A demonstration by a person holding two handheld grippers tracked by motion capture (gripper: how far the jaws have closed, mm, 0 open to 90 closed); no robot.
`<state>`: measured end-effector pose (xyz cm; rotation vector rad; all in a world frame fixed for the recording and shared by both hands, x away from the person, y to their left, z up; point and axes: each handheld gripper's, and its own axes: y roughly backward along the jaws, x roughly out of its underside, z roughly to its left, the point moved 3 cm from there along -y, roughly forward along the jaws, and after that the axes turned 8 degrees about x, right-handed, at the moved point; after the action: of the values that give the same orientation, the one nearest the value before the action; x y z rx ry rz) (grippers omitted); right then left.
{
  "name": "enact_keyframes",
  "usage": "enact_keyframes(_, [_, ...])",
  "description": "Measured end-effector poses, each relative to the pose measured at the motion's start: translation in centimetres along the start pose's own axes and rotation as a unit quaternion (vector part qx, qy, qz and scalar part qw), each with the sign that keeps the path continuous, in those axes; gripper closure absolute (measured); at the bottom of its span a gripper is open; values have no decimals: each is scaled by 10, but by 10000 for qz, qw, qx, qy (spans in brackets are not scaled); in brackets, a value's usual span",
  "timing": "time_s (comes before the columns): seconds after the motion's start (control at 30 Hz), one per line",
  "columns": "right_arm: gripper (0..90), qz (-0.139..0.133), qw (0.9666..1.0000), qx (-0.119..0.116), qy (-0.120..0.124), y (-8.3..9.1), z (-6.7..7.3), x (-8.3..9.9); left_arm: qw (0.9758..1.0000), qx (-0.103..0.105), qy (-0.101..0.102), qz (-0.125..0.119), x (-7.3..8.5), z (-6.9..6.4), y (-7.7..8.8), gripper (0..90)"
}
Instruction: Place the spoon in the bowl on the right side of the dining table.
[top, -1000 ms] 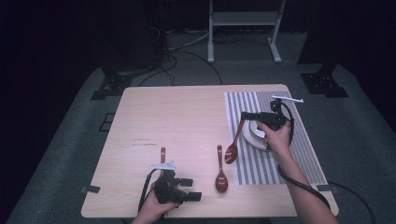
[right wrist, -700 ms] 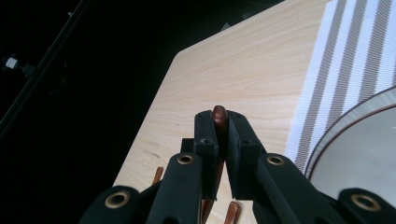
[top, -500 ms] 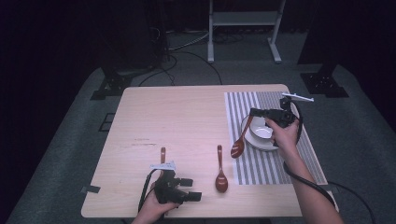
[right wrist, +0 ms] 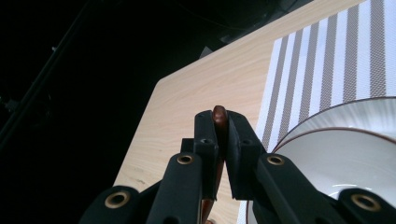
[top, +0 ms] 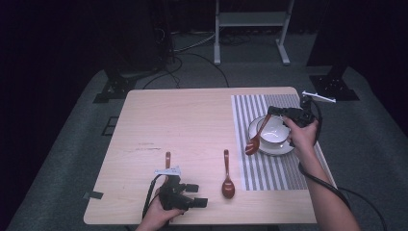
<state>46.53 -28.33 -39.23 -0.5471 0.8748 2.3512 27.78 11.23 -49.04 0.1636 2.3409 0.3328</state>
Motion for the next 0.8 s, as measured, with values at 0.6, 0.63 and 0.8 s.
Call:
enact_keyframes(0.6, [834,-540,9972,421,-301,24,-22,-25,10000,-7,7,-16,0,0,2,9])
enact_keyframes(0.63, [834,-570,9969,442,-326,25,-23,-26,10000,-8,7,-15,0,0,2,9])
enact_keyframes(0.8, [834,-720,9949,550,-444,34,-32,-31,10000,-7,1,-11,0,1,1,9])
